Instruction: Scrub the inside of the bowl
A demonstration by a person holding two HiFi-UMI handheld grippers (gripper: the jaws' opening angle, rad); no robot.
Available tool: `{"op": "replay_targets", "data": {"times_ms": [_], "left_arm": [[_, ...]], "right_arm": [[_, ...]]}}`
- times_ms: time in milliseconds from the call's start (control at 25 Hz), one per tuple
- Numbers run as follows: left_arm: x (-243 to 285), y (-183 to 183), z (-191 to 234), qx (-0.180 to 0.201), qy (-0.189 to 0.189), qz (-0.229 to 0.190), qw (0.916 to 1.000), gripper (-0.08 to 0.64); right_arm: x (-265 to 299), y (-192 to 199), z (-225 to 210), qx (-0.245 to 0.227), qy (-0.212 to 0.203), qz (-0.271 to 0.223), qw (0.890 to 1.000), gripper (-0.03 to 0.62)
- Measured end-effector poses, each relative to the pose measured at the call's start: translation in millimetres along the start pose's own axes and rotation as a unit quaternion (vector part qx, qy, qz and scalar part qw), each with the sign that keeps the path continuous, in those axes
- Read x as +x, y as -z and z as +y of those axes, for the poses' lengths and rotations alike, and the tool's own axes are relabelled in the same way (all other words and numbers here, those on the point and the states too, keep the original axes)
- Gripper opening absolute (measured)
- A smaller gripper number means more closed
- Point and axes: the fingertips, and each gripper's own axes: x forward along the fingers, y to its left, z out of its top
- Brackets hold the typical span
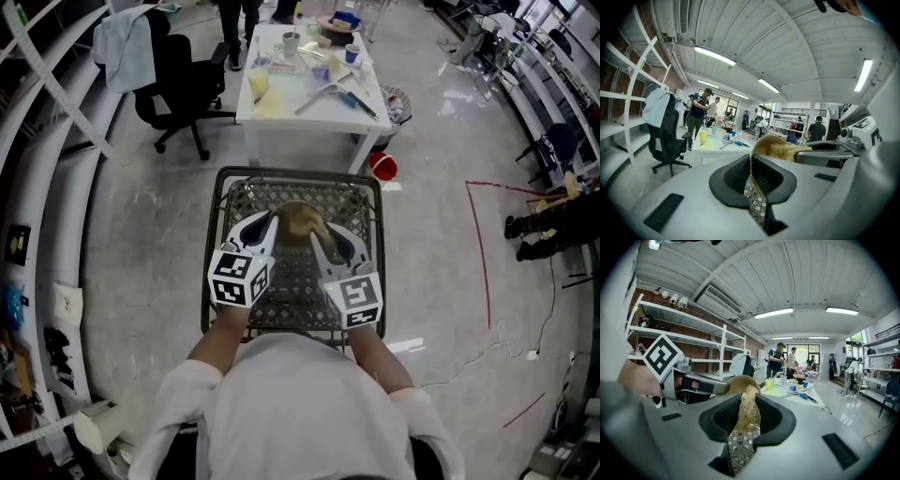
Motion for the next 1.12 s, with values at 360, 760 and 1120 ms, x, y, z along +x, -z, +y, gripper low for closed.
{"op": "replay_targets", "data": {"times_ms": [360, 760, 1120], "left_arm": [[13.2, -2.9, 5.9, 0.002, -0.002, 0.002, 1.0000, 0.043], [25.2, 13.2, 19.6, -0.011, -0.009, 0.021, 0.9997, 0.043], [47.2, 40.6, 29.1, -0.023, -0.013, 0.055, 0.9981, 0.043]], "right_arm": [[-8.3, 20.8, 26.8, 0.031, -0.041, 0.019, 0.998, 0.100], [-8.3, 16.0, 13.2, 0.042, -0.034, -0.002, 0.999, 0.100], [-17.1, 20.2, -7.1, 0.061, -0.012, -0.006, 0.998, 0.100]]}}
